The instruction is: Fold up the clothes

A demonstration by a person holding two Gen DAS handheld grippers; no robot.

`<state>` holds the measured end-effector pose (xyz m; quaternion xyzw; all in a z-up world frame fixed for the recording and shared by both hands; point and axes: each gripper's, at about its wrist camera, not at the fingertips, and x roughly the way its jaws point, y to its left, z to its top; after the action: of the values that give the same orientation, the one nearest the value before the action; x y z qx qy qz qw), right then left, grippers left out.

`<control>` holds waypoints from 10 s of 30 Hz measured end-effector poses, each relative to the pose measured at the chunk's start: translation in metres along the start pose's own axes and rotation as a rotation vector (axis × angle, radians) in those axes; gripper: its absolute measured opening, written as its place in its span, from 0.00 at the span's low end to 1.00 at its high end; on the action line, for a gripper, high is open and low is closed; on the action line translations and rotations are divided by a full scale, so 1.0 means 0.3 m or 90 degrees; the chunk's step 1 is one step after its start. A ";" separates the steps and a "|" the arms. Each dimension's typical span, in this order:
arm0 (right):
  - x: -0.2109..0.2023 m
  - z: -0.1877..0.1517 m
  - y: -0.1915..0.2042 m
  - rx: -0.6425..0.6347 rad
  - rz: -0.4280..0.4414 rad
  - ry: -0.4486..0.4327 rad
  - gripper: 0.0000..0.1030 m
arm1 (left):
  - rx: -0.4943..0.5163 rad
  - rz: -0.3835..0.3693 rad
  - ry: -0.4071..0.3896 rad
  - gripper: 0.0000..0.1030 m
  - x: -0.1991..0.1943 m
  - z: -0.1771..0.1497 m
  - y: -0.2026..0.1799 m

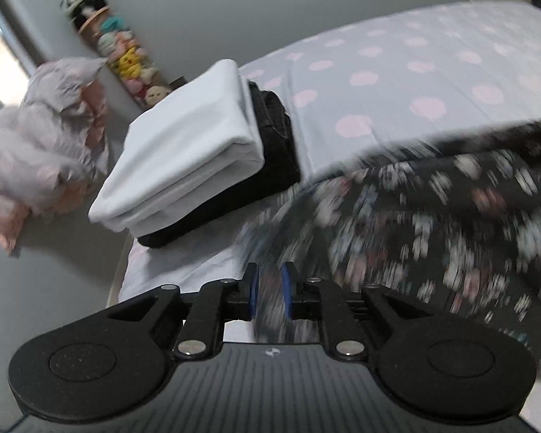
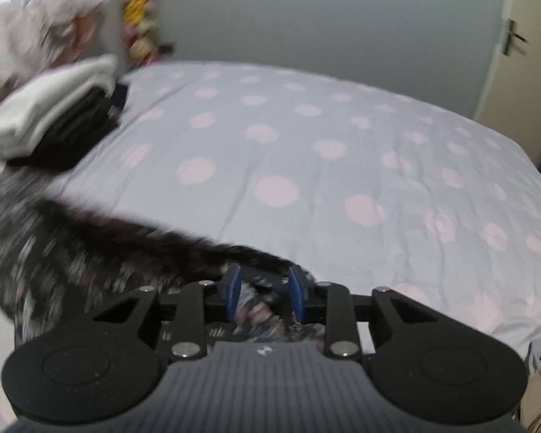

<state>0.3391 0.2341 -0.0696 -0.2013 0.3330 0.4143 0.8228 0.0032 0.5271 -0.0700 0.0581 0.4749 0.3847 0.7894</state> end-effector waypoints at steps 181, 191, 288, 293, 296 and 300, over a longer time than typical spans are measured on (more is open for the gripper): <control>-0.339 -0.731 -0.681 0.226 -0.061 0.377 0.37 | 0.443 0.111 0.136 0.01 -0.206 -0.569 -0.252; -0.330 -0.763 -0.693 0.216 -0.040 0.385 0.18 | 0.395 0.105 0.151 0.01 -0.181 -0.509 -0.240; -0.134 -0.535 -0.688 0.192 -0.054 0.220 0.12 | -0.338 0.025 0.152 0.04 0.581 0.005 0.043; -0.088 -0.347 -0.798 0.170 -0.166 0.174 0.12 | -0.326 0.041 0.149 0.04 0.567 0.018 0.047; -0.061 -0.234 -0.863 0.156 -0.233 0.145 0.12 | -0.325 0.045 0.143 0.04 0.562 0.020 0.049; 0.040 -0.110 -0.919 0.138 -0.300 0.138 0.12 | -0.309 0.058 0.131 0.04 0.565 0.027 0.040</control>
<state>0.5566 0.0619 -0.0860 -0.2274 0.4050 0.1496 0.8729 0.0460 0.6499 -0.1797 -0.1510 0.4435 0.5266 0.7094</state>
